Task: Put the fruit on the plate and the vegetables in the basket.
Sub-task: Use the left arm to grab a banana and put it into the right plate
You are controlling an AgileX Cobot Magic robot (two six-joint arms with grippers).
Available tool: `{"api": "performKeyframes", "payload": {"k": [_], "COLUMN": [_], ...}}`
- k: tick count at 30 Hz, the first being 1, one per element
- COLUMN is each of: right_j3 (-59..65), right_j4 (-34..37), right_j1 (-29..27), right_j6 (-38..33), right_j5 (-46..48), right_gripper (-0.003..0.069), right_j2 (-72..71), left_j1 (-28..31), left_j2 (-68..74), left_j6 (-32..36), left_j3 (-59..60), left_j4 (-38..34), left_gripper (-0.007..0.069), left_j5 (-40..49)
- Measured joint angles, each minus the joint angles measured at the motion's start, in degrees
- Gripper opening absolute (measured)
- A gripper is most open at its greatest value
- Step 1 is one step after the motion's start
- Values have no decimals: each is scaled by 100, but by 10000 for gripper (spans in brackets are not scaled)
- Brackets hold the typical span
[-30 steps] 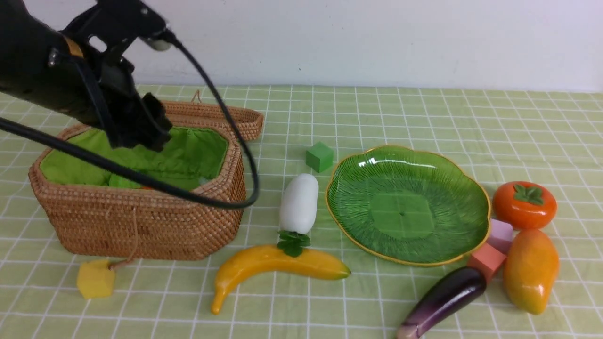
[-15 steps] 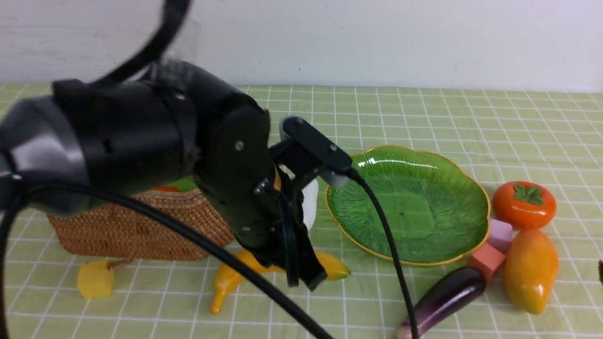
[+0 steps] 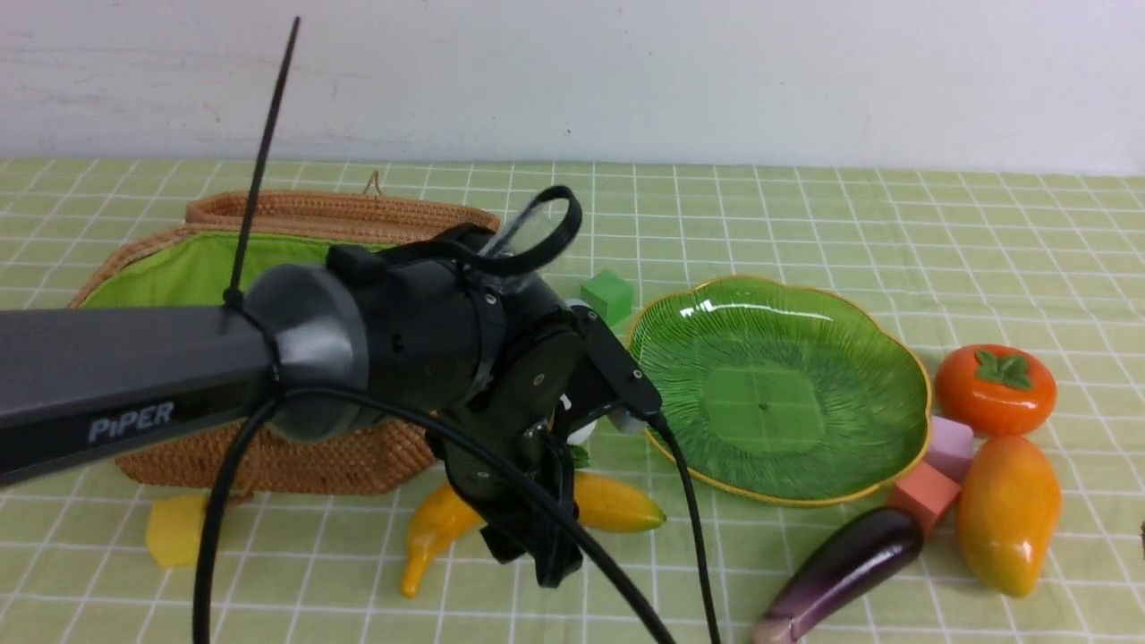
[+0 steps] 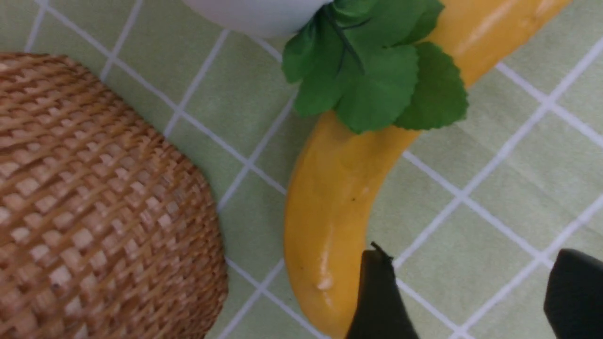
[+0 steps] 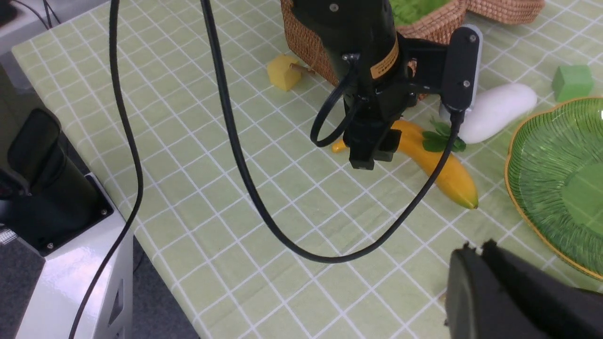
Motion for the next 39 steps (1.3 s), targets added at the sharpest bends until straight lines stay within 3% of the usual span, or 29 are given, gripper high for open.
{"api": "performKeyframes", "payload": {"k": [16, 22, 33, 39], "right_j3": [0, 0, 0, 0], "right_j4": [17, 59, 150, 152], "right_j1": [0, 0, 0, 0], "right_j6": [0, 0, -31, -31], "right_j5": [67, 122, 40, -13], "right_gripper": [34, 40, 46, 53], "right_j2": [0, 0, 0, 0], "left_j1": [0, 0, -83, -500], "left_j2": [822, 904, 419, -193], "left_j6": [-202, -220, -187, 27], "left_j3": [-12, -12, -12, -12], "left_j4": [1280, 1138, 736, 383], "left_gripper": [460, 344, 344, 344], "left_j5": [-578, -314, 336, 971]}}
